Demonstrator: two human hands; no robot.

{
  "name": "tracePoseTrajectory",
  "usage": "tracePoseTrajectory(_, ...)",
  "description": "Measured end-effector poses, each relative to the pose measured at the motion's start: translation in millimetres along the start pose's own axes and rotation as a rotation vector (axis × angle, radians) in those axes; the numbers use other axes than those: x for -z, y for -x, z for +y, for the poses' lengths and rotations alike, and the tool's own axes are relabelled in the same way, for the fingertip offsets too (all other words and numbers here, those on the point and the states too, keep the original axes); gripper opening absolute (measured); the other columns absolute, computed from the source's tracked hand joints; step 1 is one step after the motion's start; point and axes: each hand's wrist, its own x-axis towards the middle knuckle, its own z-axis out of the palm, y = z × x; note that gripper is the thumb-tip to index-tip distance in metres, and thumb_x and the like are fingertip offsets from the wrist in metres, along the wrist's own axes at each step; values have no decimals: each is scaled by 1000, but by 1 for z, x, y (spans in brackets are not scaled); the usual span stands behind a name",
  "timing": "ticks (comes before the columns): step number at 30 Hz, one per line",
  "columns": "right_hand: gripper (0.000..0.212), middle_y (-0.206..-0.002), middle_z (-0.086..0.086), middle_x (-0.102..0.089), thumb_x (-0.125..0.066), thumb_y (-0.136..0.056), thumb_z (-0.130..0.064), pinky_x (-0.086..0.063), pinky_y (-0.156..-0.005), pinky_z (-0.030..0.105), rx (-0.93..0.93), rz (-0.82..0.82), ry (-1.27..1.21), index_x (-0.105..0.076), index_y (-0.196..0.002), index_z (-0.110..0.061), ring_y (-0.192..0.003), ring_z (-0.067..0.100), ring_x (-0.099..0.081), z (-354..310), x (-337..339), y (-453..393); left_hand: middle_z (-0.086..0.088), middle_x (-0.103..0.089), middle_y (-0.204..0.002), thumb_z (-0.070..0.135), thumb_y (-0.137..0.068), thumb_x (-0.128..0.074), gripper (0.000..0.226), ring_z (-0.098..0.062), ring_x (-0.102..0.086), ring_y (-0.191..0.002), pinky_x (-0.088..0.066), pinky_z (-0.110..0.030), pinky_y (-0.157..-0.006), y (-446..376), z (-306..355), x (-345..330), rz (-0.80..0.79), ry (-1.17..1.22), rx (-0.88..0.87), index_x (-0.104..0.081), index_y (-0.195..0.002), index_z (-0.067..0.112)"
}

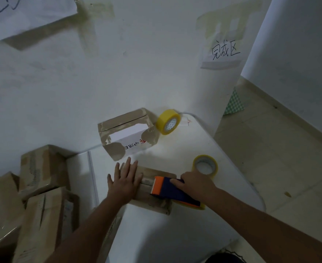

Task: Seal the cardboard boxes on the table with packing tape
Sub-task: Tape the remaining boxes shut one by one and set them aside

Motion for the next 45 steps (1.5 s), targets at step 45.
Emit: tracePoseTrajectory(45,49,-59,0,-43,-33,-99,-56,-33,-51,27,36,45,-258,-42,-69,-18,-49,12,-43,99,-41,42,-10,0,-165,55,-99,-13,70,-38,-2,-150,-19,-68,-112,20,69,-50,195,-185,-106,9,-156,23)
